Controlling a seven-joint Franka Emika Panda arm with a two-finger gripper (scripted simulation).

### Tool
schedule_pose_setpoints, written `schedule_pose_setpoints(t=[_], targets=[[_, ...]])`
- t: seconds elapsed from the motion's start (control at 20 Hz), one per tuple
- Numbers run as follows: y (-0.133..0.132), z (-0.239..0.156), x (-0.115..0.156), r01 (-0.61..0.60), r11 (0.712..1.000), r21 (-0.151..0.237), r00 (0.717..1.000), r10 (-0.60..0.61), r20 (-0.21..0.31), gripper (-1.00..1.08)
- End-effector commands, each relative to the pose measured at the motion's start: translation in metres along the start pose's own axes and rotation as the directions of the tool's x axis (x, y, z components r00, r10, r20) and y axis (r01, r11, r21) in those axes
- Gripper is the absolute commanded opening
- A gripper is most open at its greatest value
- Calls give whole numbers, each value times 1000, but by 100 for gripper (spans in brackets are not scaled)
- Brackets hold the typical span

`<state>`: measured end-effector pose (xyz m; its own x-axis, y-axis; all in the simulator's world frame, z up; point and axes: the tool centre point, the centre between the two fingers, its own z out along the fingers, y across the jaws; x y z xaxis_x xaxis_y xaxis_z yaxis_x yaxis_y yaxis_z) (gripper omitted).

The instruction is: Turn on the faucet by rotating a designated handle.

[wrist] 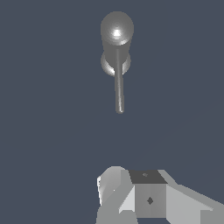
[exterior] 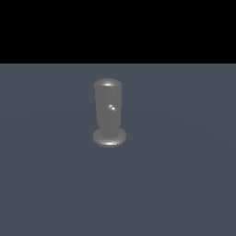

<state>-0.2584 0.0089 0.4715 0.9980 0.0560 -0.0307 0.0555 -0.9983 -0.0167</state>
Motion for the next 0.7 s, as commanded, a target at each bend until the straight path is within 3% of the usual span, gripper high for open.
schedule_pose_setpoints(t=[0.0, 0.65], targets=[[0, 0, 0, 0, 1000, 0, 1000, 0, 0, -100], [-7, 41, 8, 7, 1000, -3, 1000, -7, -5, -100]])
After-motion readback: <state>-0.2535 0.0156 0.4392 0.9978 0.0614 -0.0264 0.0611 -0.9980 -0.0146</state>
